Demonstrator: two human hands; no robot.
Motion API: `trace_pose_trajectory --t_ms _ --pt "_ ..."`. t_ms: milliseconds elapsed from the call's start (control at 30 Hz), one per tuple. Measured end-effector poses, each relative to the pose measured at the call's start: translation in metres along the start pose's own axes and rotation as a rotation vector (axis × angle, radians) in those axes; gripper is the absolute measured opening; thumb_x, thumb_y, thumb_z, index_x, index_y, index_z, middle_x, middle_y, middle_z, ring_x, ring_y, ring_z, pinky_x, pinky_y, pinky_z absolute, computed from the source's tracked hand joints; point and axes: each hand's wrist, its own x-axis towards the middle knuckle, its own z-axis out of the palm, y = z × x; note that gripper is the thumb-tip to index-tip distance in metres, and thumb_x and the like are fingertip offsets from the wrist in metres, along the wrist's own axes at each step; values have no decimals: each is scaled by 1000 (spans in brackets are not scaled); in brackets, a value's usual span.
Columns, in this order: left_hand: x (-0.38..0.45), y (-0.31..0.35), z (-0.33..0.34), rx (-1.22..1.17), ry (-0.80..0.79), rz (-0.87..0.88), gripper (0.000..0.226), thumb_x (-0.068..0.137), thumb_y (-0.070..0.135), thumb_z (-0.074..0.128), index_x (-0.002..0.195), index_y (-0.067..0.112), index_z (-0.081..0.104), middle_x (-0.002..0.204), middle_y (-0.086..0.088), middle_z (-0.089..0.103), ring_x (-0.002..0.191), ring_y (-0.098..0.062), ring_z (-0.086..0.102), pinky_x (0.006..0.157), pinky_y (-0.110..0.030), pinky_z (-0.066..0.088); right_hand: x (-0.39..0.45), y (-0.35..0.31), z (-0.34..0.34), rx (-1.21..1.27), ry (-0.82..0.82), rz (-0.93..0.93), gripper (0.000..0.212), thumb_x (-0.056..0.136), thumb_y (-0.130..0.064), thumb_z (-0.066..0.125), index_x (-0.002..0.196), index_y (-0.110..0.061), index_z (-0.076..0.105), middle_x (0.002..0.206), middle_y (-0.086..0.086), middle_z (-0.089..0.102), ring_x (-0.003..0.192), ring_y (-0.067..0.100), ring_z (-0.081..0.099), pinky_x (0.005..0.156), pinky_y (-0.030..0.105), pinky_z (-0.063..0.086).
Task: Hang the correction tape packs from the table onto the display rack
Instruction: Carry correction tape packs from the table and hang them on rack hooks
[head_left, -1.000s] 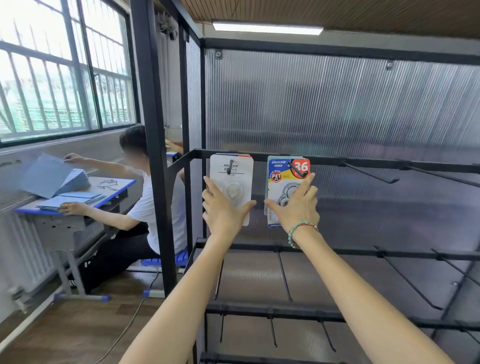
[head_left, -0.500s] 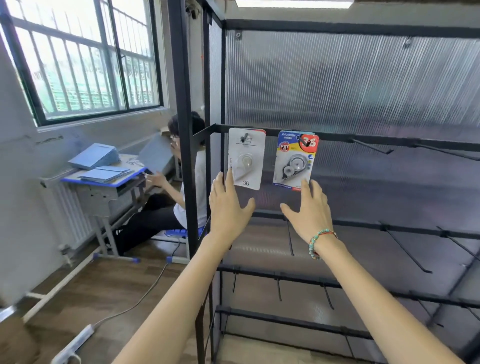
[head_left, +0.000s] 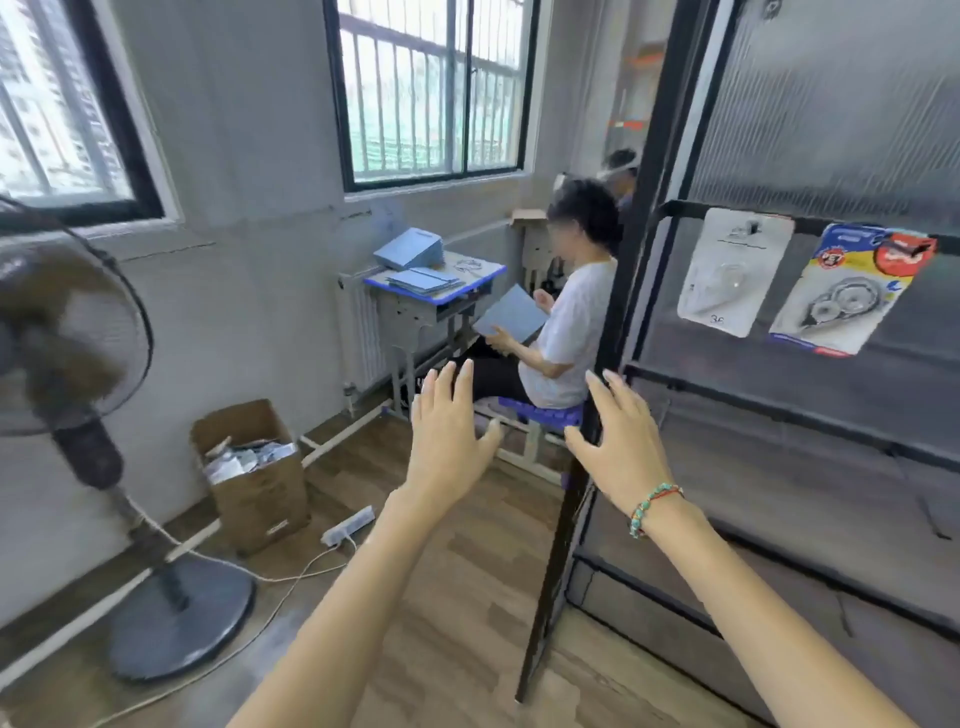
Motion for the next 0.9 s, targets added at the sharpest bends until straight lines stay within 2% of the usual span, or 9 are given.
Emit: trace_pose_trajectory --t_ms 167,400,500,667,900 --pt "-50 -99 -90 93 99 -160 69 92 27 57 150 8 25 154 -13 28 145 -34 15 118 -45 16 -17 -111 60 20 -100 -177 66 94 -34 54 150 -19 24 157 3 19 144 20 17 117 34 17" --pt "-172 -234 -210 219 189 -439 69 94 28 54 152 12 20 156 -9 25 146 -28 14 119 -41 15 -73 -286 148 108 -217 -444 63 91 -29 57 147 -17 32 154 8 27 141 22 22 117 35 16" --pt "-231 -278 -259 258 232 -549 74 93 27 56 152 10 16 154 -11 26 143 -27 20 117 -38 19 -103 -356 183 123 -282 -541 62 91 -30 56 147 -17 33 154 8 27 141 23 22 117 36 15" --pt "-317 -340 -335 287 337 -765 75 93 27 58 152 7 17 154 -13 27 143 -27 22 117 -40 21 -156 -459 234 112 -417 -749 62 92 -32 54 148 -19 31 154 8 26 142 23 23 116 39 18" --pt "-387 -408 -397 352 443 -993 73 96 32 54 153 10 13 156 -12 24 144 -26 20 116 -42 23 -182 -572 286 116 -533 -932 63 93 -32 53 149 -19 29 155 7 24 142 22 21 116 34 19"
